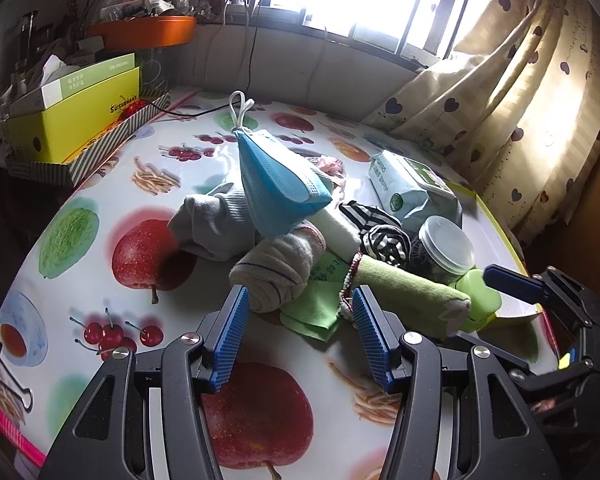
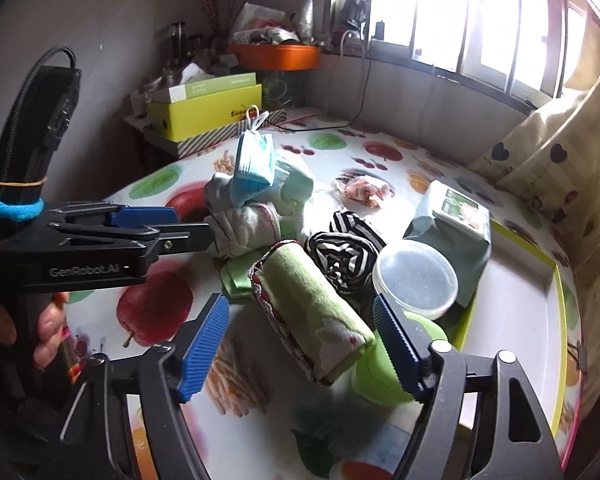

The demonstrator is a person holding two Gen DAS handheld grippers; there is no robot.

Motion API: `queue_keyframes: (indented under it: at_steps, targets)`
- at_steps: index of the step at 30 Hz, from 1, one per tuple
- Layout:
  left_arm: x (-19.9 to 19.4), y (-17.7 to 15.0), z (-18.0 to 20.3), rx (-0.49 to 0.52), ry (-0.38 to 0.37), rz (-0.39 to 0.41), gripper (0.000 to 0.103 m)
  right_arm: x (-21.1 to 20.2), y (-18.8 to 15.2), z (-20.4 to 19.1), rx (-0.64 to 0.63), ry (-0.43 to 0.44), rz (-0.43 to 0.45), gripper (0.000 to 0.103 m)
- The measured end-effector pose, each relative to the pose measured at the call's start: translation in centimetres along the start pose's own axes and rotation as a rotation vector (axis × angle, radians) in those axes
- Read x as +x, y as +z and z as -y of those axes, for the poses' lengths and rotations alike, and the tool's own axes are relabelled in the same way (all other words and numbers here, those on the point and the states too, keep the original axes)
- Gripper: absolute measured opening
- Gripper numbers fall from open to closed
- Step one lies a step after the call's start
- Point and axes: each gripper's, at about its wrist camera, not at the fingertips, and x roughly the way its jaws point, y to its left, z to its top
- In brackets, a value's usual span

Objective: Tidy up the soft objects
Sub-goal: 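Grasp the green rolled towel with the right tool while the left tool approaches the blue mask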

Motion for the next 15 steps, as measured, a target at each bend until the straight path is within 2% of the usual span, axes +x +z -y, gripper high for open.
queue_keyframes:
  at_steps: [8, 13, 15]
  targets:
    - [0.5, 1.3, -1.2, -0.043, -0.014, 0.01, 0.055, 3.2, 1.2, -0.1, -0.084, 0.01, -0.058, 0.07]
    - [1.2, 2.7, -1.8, -0.076, -0.04, 0.02, 0.055, 4.9, 1.4, -0.5, -0.139, 0.002, -0.108, 0.06]
    - [1.5, 3.2, -2.0, -0.09, -0.053, 0.023, 0.055, 5.6, 1.3, -0.6, -0.155, -0.003, -0.132, 0.053]
